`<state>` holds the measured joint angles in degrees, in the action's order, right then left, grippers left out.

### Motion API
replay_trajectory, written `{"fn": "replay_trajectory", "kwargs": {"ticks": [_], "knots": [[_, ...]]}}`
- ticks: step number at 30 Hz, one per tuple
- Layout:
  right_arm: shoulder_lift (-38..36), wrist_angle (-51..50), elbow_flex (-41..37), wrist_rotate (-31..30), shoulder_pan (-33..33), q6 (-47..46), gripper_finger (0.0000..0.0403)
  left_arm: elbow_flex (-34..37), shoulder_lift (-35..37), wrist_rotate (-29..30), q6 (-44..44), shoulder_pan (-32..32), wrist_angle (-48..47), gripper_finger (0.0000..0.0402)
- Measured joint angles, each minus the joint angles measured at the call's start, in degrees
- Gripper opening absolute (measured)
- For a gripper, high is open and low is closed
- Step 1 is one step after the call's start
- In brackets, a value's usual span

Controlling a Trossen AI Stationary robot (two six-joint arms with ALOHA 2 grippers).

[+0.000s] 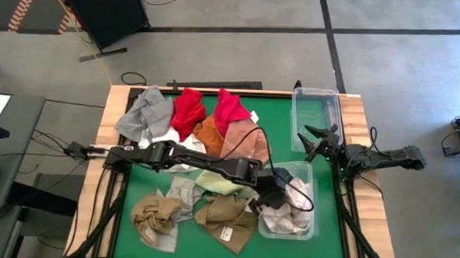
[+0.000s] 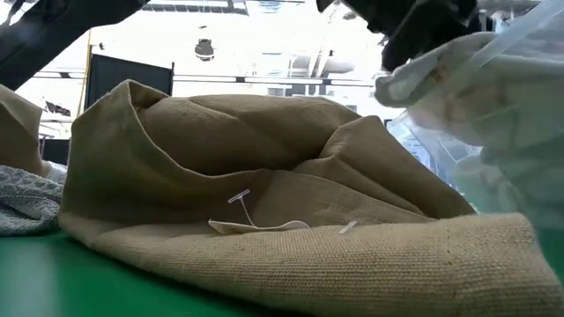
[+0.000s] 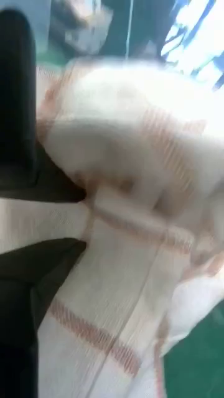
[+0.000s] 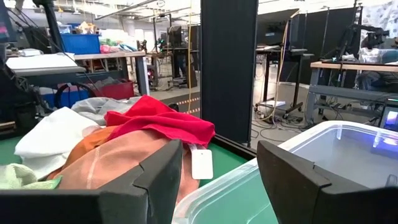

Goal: Sort towels by color in basket
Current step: Put the white patterned towel into the bottom transparent bin

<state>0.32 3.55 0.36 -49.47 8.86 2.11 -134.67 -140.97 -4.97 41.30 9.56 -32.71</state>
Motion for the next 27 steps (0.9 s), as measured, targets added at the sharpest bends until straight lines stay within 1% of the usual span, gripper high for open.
{"fn": "replay_trajectory", "kwargs": {"ticks": [4,8,11,17,19,23,25,27], "knots": [[0.0,0.0,0.0,0.0,0.0,-0.2,0.0237,-0.3,0.4,0.9,-0.1,0.0,4.1,0.0146],[0.0,0.0,0.0,0.0,0.0,-0.2,0.0237,-0.2,1.0,1.2,-0.2,0.3,7.6,0.0173],[0.0,0.0,0.0,0.0,0.0,-0.2,0.0237,-0.2,2.2,1.4,-0.2,0.6,10.2,0.0182],[0.0,0.0,0.0,0.0,0.0,-0.2,0.0237,-0.2,5.7,1.4,-0.1,1.2,11.0,0.0185],[0.0,0.0,0.0,0.0,0.0,-0.2,0.0237,-0.2,7.2,0.0,-0.2,1.3,8.6,0.0185],[0.0,0.0,0.0,0.0,0.0,-0.2,0.0237,-0.3,8.3,-8.3,1.9,1.7,-3.5,0.0185],[0.0,0.0,0.0,0.0,0.0,-0.2,0.0237,-0.2,7.9,-9.1,3.5,2.6,-9.2,0.0185],[0.0,0.0,0.0,0.0,0.0,-0.2,0.0237,0.0,7.4,-8.6,5.1,3.5,-12.2,0.0185]]}}
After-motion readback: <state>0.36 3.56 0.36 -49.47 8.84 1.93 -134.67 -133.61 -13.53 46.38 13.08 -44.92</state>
